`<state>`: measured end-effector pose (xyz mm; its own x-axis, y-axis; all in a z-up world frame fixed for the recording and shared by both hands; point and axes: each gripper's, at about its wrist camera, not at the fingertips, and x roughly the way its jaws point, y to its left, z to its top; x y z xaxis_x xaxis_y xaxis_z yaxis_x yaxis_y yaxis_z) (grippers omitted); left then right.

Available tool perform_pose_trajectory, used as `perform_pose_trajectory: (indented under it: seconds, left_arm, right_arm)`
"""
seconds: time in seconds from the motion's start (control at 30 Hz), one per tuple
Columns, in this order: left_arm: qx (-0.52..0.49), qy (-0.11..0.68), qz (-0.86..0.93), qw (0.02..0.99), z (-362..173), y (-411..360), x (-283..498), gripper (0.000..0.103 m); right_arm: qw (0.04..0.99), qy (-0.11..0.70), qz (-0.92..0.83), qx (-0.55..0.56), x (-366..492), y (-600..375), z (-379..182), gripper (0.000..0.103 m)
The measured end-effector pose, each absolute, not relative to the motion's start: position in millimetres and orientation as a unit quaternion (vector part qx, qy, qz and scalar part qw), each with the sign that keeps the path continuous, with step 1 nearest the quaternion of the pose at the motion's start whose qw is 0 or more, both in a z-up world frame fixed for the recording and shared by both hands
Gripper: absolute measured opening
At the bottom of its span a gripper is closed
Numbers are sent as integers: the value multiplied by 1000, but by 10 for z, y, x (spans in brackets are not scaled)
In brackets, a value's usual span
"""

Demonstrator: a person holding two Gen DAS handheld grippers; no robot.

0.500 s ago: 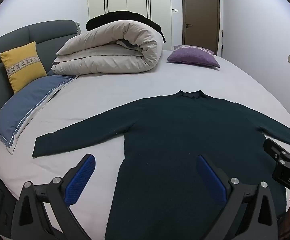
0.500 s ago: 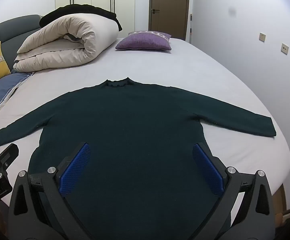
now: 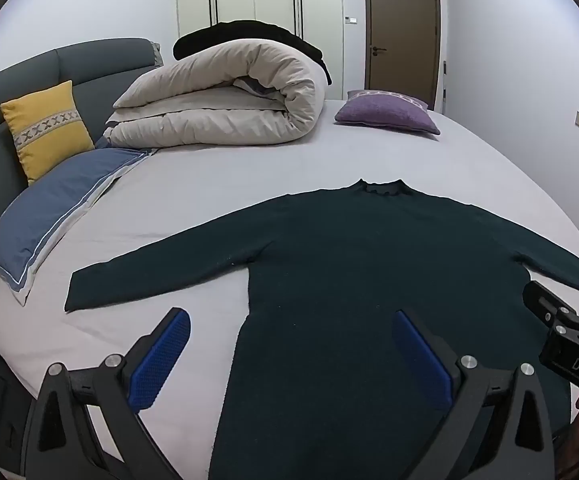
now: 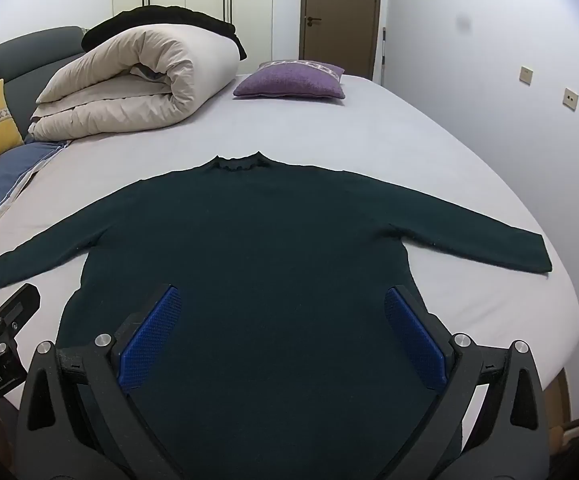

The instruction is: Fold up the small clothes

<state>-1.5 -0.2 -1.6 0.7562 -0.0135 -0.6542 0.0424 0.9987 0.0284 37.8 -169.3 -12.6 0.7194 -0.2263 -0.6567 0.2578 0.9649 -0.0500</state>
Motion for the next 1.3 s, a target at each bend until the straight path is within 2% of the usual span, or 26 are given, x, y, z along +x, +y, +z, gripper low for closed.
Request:
perform_pose_trajectory:
  seconds: [1.3]
  left_arm:
    - [17, 348, -15, 937, -7, 0, -14, 103]
  right_arm:
    - [924, 360, -127, 23, 352, -1628, -226, 103]
